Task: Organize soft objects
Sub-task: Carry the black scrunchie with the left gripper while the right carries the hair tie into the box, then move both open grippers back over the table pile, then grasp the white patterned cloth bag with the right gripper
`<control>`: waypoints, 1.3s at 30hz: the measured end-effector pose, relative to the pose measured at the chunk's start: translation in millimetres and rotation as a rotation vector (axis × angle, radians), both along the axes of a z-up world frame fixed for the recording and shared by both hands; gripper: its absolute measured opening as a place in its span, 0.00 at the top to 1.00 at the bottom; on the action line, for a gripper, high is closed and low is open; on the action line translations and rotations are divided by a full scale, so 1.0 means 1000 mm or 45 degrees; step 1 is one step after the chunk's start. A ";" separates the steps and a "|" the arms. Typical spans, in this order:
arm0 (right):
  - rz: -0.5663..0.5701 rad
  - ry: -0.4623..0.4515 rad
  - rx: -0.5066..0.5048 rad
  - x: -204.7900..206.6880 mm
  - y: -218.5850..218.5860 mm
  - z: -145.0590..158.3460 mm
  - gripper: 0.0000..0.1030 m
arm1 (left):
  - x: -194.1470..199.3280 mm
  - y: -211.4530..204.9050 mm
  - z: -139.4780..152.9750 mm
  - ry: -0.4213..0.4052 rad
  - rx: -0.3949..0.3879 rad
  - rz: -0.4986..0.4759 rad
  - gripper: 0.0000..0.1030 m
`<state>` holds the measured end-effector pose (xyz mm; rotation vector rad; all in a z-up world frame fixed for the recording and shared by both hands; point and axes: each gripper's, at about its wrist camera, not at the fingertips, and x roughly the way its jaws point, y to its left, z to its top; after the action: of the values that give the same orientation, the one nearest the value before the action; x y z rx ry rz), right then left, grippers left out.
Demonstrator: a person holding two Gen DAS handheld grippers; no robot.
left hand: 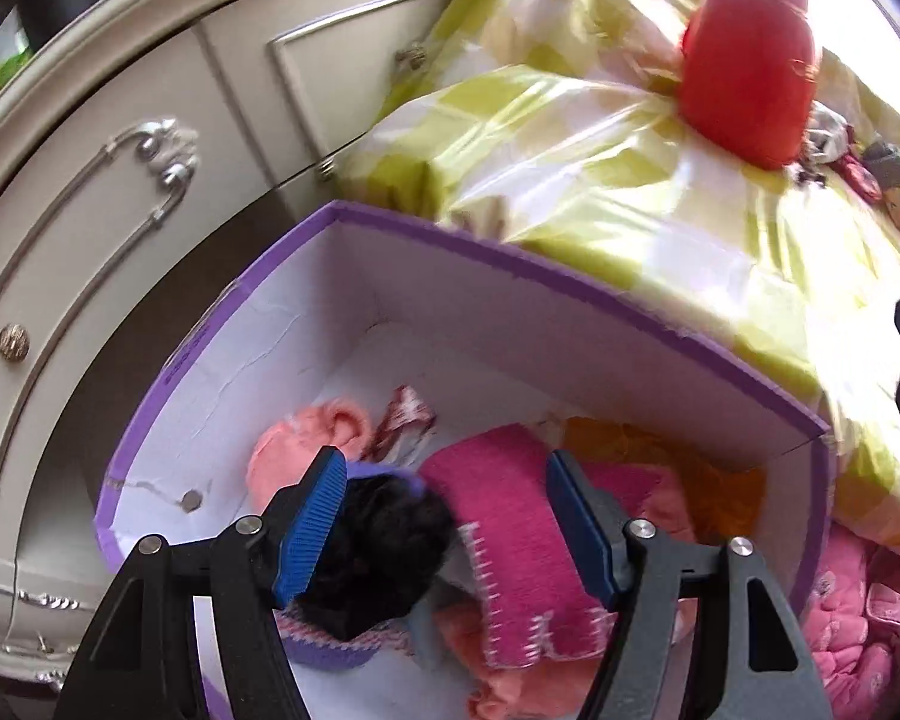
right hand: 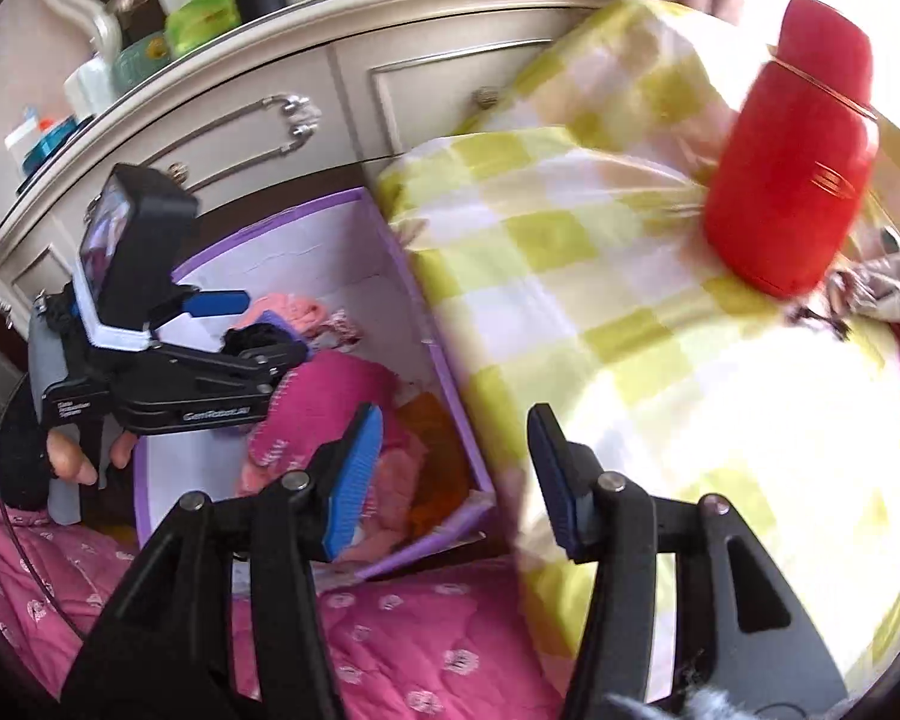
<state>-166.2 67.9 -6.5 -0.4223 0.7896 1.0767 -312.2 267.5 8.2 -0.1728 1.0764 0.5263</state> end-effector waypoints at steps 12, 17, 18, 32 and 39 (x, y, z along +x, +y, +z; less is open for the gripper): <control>-0.861 -0.034 0.074 0.183 -0.208 -0.008 0.40 | 0.180 -0.184 0.017 -0.270 -0.188 -0.725 0.19; -0.959 -0.090 0.009 0.260 -0.239 -0.011 0.37 | 0.247 -0.237 -0.005 -0.315 -0.135 -0.837 0.19; -0.957 -0.108 -0.008 0.273 -0.239 -0.010 0.37 | 0.257 -0.246 -0.008 -0.304 -0.115 -0.847 0.19; -0.815 -0.059 -0.114 0.369 -0.243 -0.020 0.68 | 0.383 -0.255 -0.022 -0.225 -0.247 -0.742 0.15; -0.880 -0.024 -0.025 0.255 -0.278 -0.025 0.70 | 0.470 -0.286 -0.029 -0.161 -0.134 -0.635 0.10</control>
<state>88.4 -210.1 -31.5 -0.1487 0.8424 0.4197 157.4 -18.5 -20.4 -0.0246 0.9790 0.0099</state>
